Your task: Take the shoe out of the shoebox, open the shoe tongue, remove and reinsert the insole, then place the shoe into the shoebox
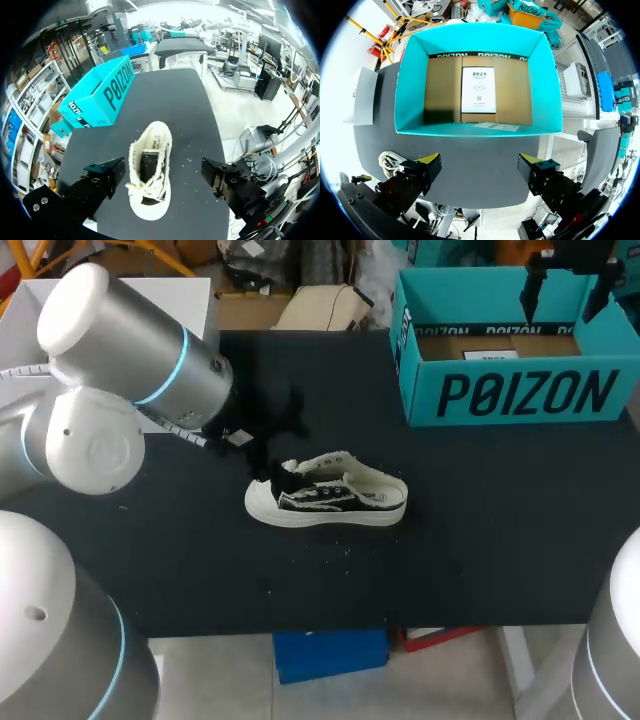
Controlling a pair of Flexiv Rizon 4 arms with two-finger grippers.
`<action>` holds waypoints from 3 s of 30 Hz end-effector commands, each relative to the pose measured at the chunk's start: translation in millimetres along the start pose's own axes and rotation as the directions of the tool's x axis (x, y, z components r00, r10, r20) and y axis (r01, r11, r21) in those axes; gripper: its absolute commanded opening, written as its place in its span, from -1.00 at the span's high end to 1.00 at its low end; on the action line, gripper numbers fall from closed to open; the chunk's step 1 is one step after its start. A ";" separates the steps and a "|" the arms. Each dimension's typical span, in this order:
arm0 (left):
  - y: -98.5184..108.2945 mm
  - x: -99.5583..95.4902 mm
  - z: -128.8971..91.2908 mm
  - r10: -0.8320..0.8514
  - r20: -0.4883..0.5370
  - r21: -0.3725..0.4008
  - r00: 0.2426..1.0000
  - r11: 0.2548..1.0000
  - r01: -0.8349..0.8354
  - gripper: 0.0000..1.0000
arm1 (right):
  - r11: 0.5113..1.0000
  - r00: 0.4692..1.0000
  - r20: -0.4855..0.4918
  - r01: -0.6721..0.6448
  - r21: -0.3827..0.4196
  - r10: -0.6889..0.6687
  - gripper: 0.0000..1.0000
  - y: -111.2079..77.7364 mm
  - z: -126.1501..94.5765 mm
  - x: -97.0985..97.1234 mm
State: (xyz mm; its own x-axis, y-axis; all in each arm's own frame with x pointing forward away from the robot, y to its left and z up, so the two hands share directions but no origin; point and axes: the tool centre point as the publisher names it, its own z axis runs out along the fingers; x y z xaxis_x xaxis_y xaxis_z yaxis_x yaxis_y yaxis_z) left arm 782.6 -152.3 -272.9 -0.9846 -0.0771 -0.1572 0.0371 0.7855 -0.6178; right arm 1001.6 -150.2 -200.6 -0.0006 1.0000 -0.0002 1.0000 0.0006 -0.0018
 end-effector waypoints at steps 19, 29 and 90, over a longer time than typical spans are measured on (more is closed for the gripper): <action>84.7 -8.8 -28.2 0.026 0.016 0.034 1.000 0.999 -0.027 -1.00 | 1.000 1.000 0.000 -0.001 0.001 0.001 -1.00 -0.1 -0.2 0.1; 102.3 -17.2 -23.4 0.045 0.020 0.031 0.999 0.998 -0.045 -1.00 | 1.000 1.000 0.000 -0.001 0.001 0.001 -1.00 -0.1 -0.2 0.1; 102.3 -17.2 -23.4 0.045 0.020 0.031 0.999 0.998 -0.045 -1.00 | 0.001 0.083 0.191 0.920 -0.392 -0.978 -1.00 -161.4 2.0 137.8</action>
State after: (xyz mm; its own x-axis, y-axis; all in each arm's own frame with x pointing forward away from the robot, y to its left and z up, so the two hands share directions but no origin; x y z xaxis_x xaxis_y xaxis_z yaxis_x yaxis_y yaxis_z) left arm 800.0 -56.0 -314.1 -0.9791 -0.0533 -0.1962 0.0851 0.7691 -0.6335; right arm 859.9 -17.8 -191.2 -0.9985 0.0254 -0.0476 0.0061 0.9296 0.3684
